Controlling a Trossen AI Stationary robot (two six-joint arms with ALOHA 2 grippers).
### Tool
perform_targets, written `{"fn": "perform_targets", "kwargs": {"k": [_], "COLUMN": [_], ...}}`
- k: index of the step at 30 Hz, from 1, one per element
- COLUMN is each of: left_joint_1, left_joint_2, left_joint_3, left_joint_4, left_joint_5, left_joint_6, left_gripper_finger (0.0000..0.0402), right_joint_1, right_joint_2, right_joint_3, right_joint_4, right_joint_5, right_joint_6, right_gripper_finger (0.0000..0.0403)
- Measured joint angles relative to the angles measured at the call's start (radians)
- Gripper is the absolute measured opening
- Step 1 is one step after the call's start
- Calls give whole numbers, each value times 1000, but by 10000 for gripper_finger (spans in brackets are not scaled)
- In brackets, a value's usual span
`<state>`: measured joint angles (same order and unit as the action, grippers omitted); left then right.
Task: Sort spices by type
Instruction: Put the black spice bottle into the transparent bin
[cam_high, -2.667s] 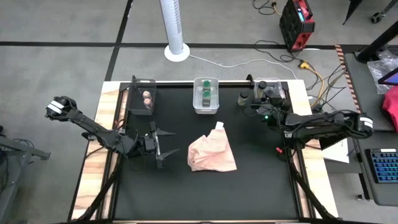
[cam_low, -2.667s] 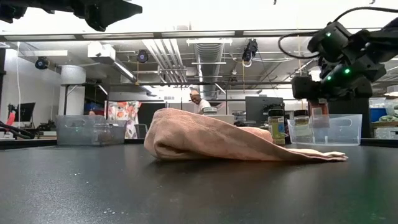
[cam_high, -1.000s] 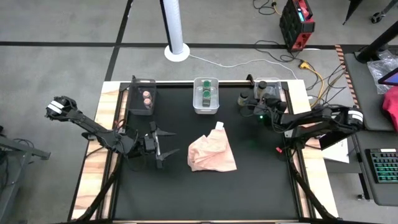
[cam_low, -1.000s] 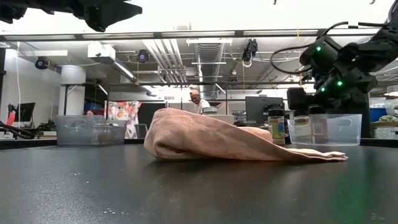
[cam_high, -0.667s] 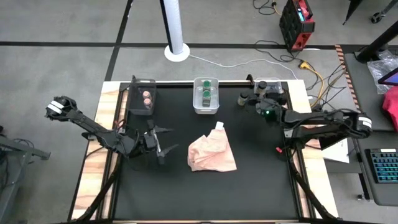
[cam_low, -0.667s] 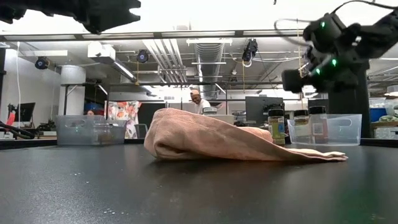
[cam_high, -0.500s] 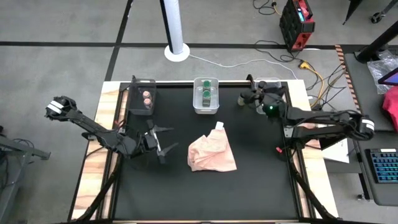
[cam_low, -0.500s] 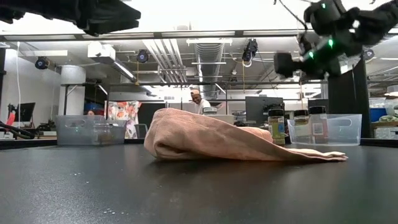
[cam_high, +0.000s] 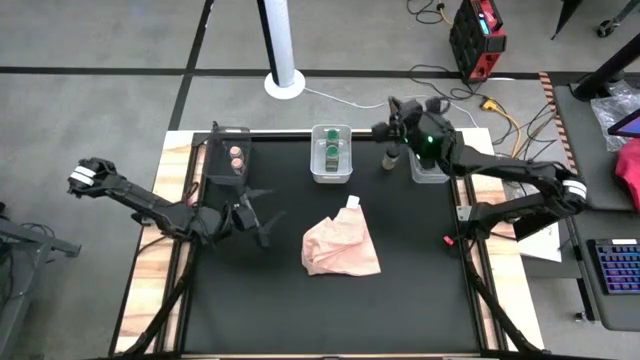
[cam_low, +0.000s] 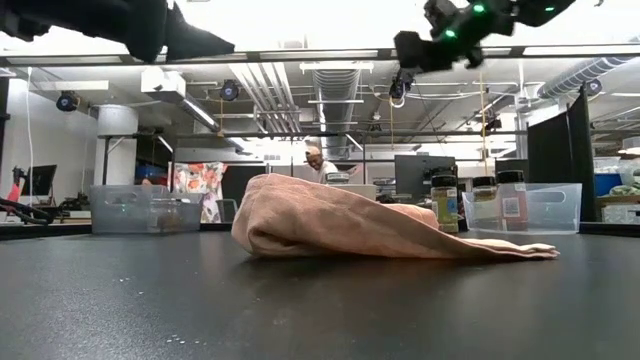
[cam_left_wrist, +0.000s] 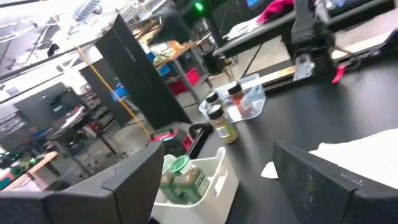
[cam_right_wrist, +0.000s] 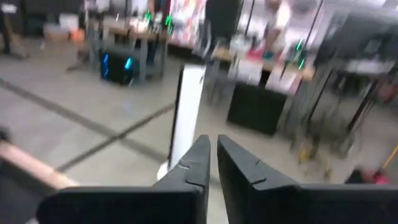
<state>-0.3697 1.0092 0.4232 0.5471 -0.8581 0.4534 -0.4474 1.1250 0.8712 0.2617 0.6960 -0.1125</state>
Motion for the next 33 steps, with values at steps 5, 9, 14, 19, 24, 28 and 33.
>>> {"fn": "perform_targets", "kwargs": {"k": [5, 9, 14, 19, 24, 28, 33], "left_joint_1": [15, 14, 14, 18, 19, 19, 19], "left_joint_2": [-3, -3, -16, -20, -23, -24, -22], "left_joint_3": [0, 0, 0, 0, 7, 7, 7], "left_joint_4": [-40, -94, -211, -291, -297, -305, -304], "left_joint_5": [2, -24, -67, -67, -67, -67, -67], "left_joint_6": [-32, -97, -209, -246, -226, -217, -224], "left_gripper_finger": [284, 284, 284, 284, 284, 284, 284], "right_joint_1": [-56, -98, -102, -128, -246, -279, -281], "right_joint_2": [145, 253, 310, 366, 459, 519, 558], "right_joint_3": [162, 286, 446, 611, 705, 701, 700], "right_joint_4": [63, -33, -386, -811, -1147, -1255, -1346], "right_joint_5": [-54, -101, -103, -165, -454, -637, -617], "right_joint_6": [-95, -67, 59, 232, 280, 247, 221], "right_gripper_finger": [10, 9, 9, 9, 9, 9, 11]}}
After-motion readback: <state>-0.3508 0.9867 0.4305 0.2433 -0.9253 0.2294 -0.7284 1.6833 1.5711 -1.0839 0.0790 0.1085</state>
